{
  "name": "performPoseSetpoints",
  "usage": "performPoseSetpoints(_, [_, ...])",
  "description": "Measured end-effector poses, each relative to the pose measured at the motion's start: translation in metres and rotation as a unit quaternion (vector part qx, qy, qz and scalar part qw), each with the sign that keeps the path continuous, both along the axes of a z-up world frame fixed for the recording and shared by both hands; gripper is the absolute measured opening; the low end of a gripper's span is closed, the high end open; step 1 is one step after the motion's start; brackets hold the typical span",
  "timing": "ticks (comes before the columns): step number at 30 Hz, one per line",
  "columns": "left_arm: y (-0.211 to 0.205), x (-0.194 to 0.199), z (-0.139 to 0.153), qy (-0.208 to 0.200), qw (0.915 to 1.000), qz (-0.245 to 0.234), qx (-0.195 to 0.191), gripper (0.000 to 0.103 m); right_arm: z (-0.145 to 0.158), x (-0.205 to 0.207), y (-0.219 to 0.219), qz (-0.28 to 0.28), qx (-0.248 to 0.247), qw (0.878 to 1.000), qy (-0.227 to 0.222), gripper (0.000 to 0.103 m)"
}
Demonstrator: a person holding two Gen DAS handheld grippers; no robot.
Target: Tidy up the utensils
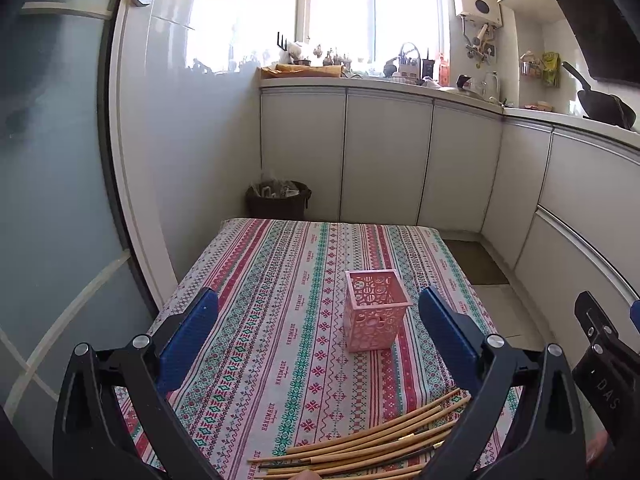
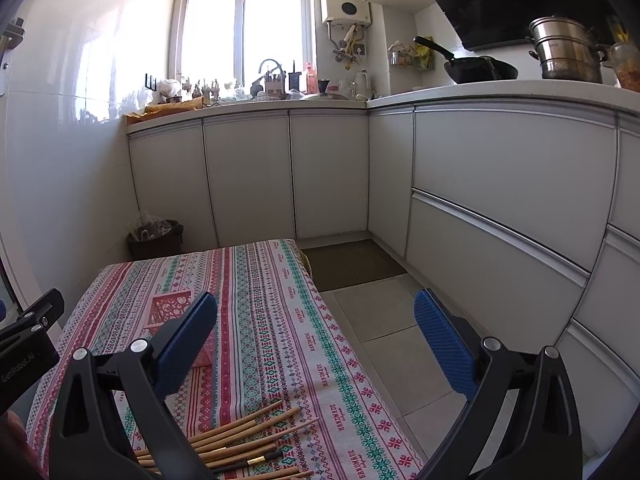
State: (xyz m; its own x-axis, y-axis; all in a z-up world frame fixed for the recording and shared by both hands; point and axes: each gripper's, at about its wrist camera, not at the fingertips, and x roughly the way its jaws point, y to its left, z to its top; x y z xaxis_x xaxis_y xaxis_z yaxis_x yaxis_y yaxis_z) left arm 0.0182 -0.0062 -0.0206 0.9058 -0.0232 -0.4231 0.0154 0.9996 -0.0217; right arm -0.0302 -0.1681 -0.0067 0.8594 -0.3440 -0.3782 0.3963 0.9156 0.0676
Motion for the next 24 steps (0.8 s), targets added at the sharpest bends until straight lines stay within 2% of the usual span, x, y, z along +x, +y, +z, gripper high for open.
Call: performPoseSetpoints(24, [-0.0073, -0.0032, 0.0046, 0.003, 0.9998, -0.021, 0.002, 0.096, -0.0017, 0.0027, 0.002, -0.001, -0.002, 1.0, 0.009, 0.096])
